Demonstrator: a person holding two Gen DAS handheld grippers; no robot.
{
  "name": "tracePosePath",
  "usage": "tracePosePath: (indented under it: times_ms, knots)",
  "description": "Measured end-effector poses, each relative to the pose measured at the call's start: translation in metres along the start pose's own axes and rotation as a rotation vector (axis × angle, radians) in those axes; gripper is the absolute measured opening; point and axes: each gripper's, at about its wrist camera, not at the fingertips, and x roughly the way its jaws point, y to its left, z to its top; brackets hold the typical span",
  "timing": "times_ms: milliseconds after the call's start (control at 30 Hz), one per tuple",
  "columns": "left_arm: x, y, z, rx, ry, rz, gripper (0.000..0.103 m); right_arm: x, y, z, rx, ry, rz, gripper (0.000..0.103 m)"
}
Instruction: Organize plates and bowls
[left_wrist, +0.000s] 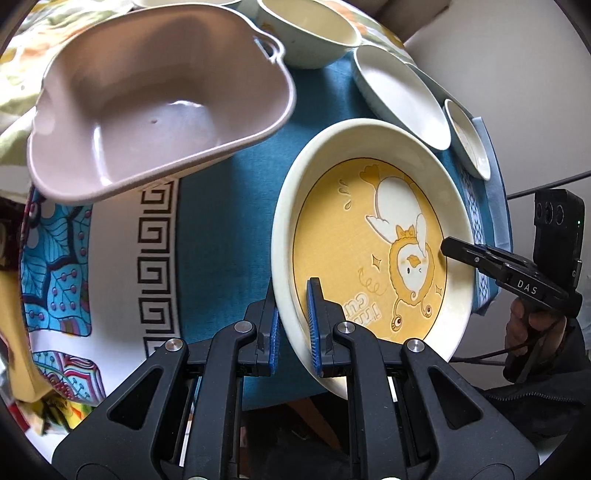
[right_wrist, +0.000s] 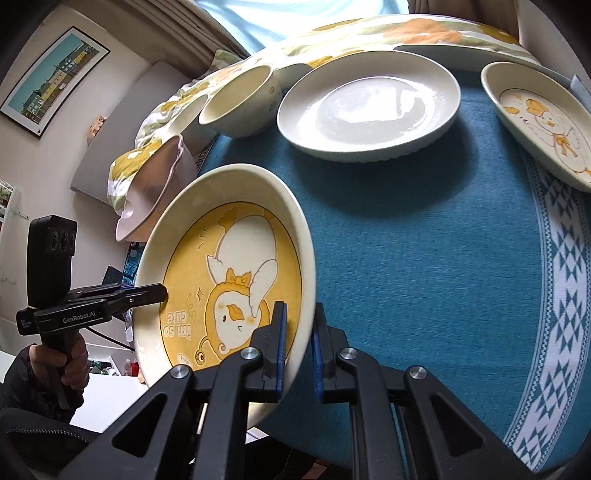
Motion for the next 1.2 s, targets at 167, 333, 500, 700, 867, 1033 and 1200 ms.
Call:
tracePosePath:
  times_ms: [167, 333, 500, 700, 867, 1033, 1200]
  knots:
    - [-0.001, 0.028, -0.007, 0.004, -0.009, -0.008, 0.011, 0.014, 0.008, 0.002, 0.000, -0.009, -0.007, 0.011]
    - [0.001, 0.032, -0.003, 0.015, -0.028, -0.021, 0.011, 0.016, 0.005, 0.000, -0.010, -0.004, -0.012, 0.011]
    - [0.001, 0.032, -0.001, 0.016, -0.037, -0.020, 0.011, 0.017, 0.007, 0.000, -0.017, 0.003, -0.018, 0.011]
    - [0.002, 0.021, 0.003, 0.030, -0.062, 0.040, 0.011, 0.020, 0.012, 0.001, -0.027, 0.004, -0.036, 0.011]
    - [0.006, 0.012, 0.004, 0.066, -0.058, 0.080, 0.017, 0.020, 0.009, 0.001, -0.002, 0.001, -0.023, 0.011]
    - [0.006, 0.005, 0.003, 0.071, -0.065, 0.092, 0.061, 0.018, 0.010, -0.001, 0.003, -0.008, -0.042, 0.011]
    - [0.003, 0.002, -0.001, 0.067, -0.085, 0.119, 0.081, 0.015, 0.010, -0.003, 0.026, -0.031, -0.037, 0.037]
